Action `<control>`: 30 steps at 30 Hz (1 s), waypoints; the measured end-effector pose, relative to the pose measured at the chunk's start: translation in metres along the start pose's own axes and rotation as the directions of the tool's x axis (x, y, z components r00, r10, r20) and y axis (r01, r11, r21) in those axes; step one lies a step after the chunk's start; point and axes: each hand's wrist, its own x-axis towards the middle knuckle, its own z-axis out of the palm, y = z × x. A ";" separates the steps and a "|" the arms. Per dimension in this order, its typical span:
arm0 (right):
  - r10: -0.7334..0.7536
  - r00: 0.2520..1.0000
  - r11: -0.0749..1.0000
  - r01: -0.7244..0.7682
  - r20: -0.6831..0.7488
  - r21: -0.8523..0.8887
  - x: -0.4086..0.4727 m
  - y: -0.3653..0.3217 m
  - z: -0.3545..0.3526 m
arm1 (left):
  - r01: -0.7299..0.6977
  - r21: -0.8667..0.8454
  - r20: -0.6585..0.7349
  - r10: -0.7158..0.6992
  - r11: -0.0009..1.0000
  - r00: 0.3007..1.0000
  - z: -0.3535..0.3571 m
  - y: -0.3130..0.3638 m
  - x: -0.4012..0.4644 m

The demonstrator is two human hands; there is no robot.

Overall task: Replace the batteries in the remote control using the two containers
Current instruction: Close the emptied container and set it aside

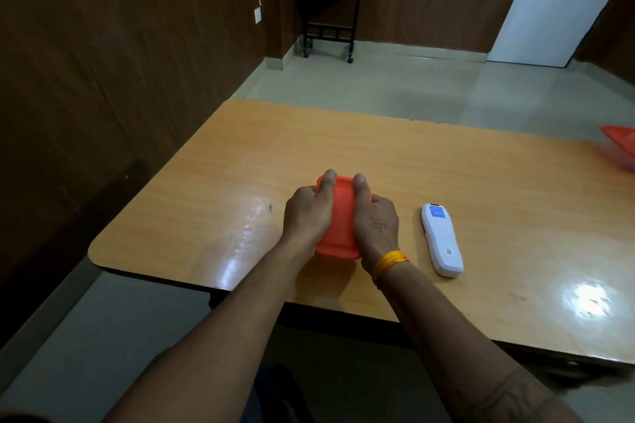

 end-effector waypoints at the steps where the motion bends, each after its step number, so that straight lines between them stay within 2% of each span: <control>1: 0.011 1.000 1.000 -0.011 -0.001 0.011 -0.001 0.001 0.001 | 0.003 0.004 -0.001 -0.003 1.000 1.000 -0.001 0.000 0.000; 6: 0.051 0.992 0.999 -0.050 -0.117 0.012 0.003 -0.002 0.013 | -0.104 0.178 -0.100 0.123 0.979 0.987 -0.007 0.005 -0.009; 9: 0.101 0.982 0.994 -0.093 -0.162 0.055 0.001 -0.012 0.025 | -0.111 0.195 -0.191 0.149 0.974 0.970 -0.017 0.004 -0.017; 12: 0.069 0.987 0.997 -0.064 -0.145 0.040 -0.010 -0.023 0.040 | -0.110 0.175 -0.315 0.161 0.978 0.935 -0.040 -0.002 -0.022; 14: -0.047 0.994 0.999 0.045 -0.098 -0.018 -0.023 -0.023 0.052 | -0.087 0.118 -0.361 0.124 0.989 0.924 -0.061 -0.004 -0.019; 17: -0.221 0.975 0.967 0.222 0.016 -0.124 -0.043 -0.016 0.073 | -0.057 0.041 -0.355 0.068 0.998 0.933 -0.096 -0.013 -0.009; 22: -0.097 0.970 0.995 0.092 0.221 0.035 -0.070 -0.017 0.114 | 0.041 -0.022 -0.301 -0.046 0.999 0.952 -0.165 -0.043 0.001; 24: -0.100 0.956 0.994 0.085 0.277 0.065 -0.080 -0.017 0.131 | 0.091 -0.055 -0.236 -0.102 0.994 0.967 -0.196 -0.055 0.004; 27: -0.082 0.936 0.992 0.045 0.343 0.115 -0.092 -0.023 0.161 | 0.124 -0.033 -0.185 -0.128 0.992 0.974 -0.241 -0.068 0.009; 30: -0.018 0.910 0.988 -0.049 0.415 0.149 -0.099 -0.035 0.192 | 0.137 0.004 -0.209 -0.134 0.991 0.969 -0.275 -0.075 0.012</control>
